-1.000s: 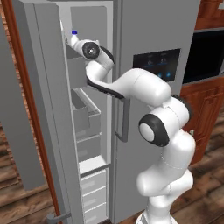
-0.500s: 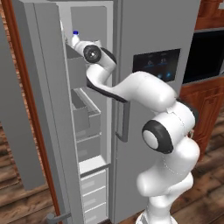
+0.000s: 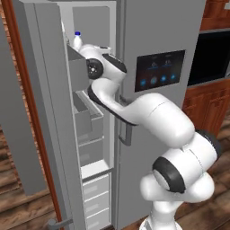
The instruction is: Take the bottled waters from the counter and place them in the freezer to freeze. Close the freezer door after placing the bottles.
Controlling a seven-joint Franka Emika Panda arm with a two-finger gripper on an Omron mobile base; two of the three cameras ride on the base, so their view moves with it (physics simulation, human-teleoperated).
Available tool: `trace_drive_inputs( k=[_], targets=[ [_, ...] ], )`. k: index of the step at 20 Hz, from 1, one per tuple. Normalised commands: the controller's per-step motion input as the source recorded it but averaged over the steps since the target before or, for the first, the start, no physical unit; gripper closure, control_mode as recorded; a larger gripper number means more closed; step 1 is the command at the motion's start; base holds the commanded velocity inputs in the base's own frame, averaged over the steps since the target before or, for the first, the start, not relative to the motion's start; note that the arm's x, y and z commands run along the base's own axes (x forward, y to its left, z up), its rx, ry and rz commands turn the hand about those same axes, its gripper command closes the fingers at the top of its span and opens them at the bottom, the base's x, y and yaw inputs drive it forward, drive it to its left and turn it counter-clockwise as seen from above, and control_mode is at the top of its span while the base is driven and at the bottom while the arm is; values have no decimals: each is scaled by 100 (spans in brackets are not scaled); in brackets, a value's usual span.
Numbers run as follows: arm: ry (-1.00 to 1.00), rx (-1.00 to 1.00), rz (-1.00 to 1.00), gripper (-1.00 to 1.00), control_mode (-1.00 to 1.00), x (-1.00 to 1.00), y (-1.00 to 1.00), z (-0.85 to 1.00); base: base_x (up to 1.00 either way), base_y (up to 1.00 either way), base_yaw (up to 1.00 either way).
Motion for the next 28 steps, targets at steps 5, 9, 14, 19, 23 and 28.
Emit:
trace_drive_inputs(
  k=[5,9,14,19,23,28],
  targets=[
    [8,40,-28,-100,-100,-100,-31,37,0,0,0],
    [21,48,-28,-100,-100,-100,-53,60,0,0,0],
    [21,56,-25,-100,-100,-100,-62,57,0,0,0],
    [10,42,-3,-100,-100,-100,-86,-36,0,0,0],
    [4,16,0,-100,-100,-100,-100,-100,0,0,0],
    [-9,7,0,-100,-100,-100,-100,-99,0,0,0]
  ],
)
